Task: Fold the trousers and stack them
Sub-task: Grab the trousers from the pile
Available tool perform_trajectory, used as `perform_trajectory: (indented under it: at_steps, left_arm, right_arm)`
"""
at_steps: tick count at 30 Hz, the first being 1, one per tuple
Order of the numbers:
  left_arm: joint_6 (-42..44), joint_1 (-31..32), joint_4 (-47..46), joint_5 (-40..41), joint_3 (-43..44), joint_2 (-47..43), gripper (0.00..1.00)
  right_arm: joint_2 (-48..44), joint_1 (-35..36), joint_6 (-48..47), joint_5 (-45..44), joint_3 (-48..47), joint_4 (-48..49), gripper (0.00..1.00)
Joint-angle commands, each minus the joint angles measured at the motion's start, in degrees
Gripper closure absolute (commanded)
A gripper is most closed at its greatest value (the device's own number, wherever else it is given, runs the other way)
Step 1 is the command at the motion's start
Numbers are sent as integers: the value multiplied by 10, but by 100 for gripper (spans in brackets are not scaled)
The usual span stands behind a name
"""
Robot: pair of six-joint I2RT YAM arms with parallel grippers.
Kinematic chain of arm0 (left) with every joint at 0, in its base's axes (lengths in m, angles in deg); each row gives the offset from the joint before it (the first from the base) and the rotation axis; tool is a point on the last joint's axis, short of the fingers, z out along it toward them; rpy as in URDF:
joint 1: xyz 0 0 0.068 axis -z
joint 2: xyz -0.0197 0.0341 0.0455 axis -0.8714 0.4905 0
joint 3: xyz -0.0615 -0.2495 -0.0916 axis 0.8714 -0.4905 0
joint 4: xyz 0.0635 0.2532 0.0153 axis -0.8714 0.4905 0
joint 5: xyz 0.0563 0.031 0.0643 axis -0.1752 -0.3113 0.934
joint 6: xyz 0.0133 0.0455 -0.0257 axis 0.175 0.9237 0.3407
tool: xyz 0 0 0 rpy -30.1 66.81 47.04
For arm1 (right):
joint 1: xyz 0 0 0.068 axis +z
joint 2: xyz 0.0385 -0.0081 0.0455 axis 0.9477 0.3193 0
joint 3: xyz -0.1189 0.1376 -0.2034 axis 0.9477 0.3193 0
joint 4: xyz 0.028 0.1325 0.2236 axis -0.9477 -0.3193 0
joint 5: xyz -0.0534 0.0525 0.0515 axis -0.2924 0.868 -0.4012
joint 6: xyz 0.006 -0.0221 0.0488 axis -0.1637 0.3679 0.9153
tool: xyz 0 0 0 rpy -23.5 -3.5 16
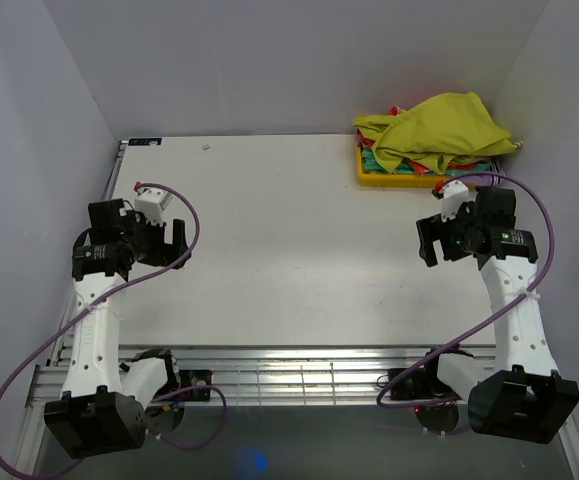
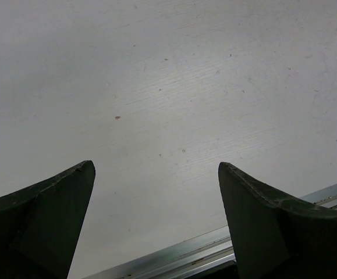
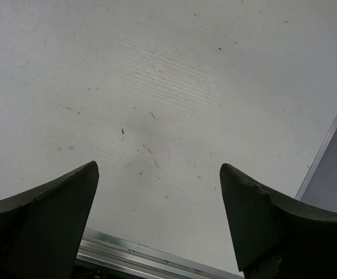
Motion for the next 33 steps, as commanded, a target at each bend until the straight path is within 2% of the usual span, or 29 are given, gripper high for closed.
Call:
perform_trajectory:
  at_steps: [1, 6, 8, 9, 11, 12, 14, 19, 24, 33]
  left_arm:
    - [-11, 1, -24, 8, 22, 7, 2]
    - [-35, 1, -15, -25, 69, 58, 2]
    - [-52, 1, -32, -29, 73, 58, 2]
    - [-54, 1, -38, -29, 74, 57, 2]
    - [-58, 1, -51, -30, 76, 51, 2]
    - [-61, 1, -55, -26, 76, 50, 2]
    - [-73, 1, -64, -24, 75, 50, 2]
    - [-98, 1, -72, -17, 66, 51, 2]
    - [-107, 1, -77, -15, 47, 50, 2]
    - [-103, 1, -70, 7, 35, 56, 2]
  right_arm:
    - [38, 1, 21, -11, -66, 31, 10]
    - [191, -2, 49, -52, -272, 31, 10]
    - [241, -3, 60, -58, -345, 26, 10]
    - [293, -4, 61, -60, -426, 23, 10]
    - [349, -7, 70, -67, -509, 20, 10]
    - [404, -8, 74, -69, -587, 13, 10]
    - [453, -10, 93, -68, -645, 13, 10]
    - [541, -13, 141, -60, -660, 72, 10]
    - [653, -14, 159, -114, -719, 97, 10]
    - [758, -17, 157, -116, -762, 188, 10]
